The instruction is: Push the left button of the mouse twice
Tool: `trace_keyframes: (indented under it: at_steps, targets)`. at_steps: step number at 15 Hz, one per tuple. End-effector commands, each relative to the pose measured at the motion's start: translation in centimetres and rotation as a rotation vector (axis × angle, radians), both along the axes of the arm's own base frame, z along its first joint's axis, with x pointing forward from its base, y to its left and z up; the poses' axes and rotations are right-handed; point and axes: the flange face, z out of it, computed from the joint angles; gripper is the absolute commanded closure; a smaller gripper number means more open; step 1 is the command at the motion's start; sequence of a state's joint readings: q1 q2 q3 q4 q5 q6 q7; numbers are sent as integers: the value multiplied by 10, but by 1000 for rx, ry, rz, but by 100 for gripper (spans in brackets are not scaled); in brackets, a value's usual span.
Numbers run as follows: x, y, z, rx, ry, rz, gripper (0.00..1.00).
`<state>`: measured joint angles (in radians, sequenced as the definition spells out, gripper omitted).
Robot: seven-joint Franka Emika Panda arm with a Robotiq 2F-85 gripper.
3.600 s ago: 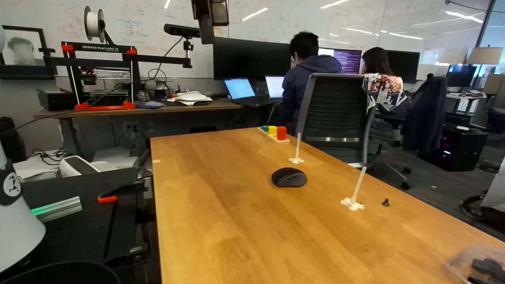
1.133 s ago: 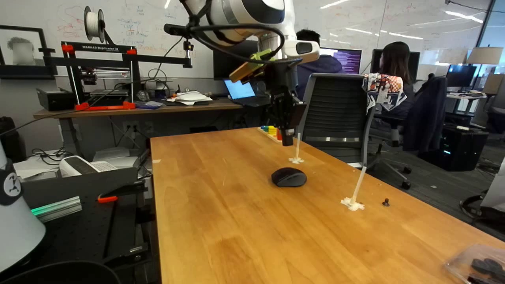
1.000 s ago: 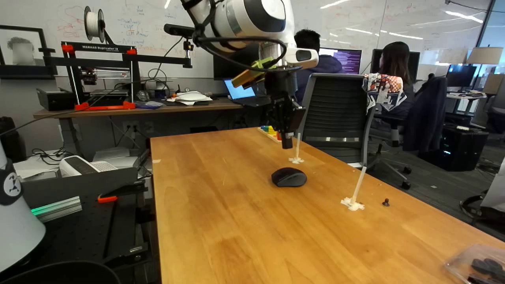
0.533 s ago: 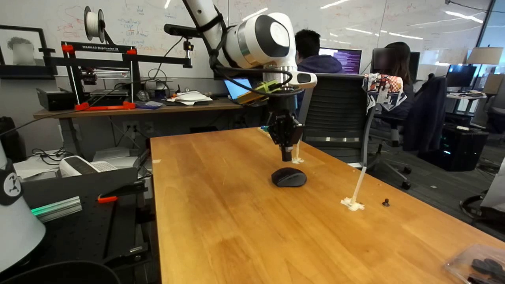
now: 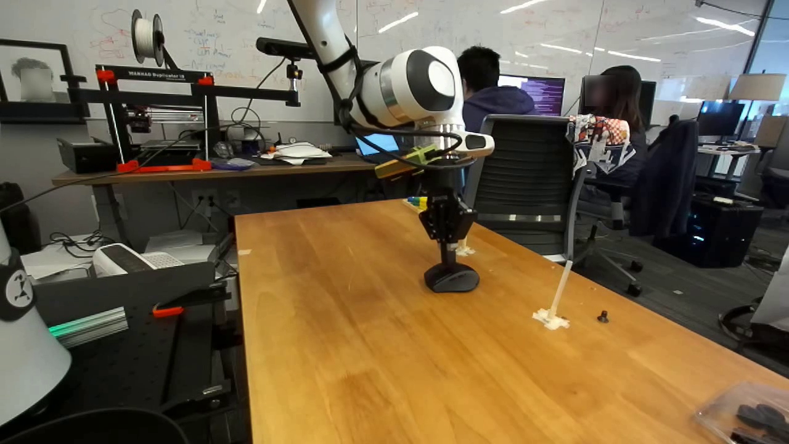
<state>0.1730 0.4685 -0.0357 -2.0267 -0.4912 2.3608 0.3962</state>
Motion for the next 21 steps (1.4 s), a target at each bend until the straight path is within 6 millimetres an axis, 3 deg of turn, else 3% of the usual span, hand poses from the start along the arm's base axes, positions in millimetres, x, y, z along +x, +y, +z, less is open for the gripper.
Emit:
trace_keyframes:
  at_steps: [1,14,21]
  targets:
    - [10,4,-2,-30,7,-11,100]
    - [15,-3,-15,-45,87,-35,100]
    - [17,-3,-11,-48,92,-44,100]
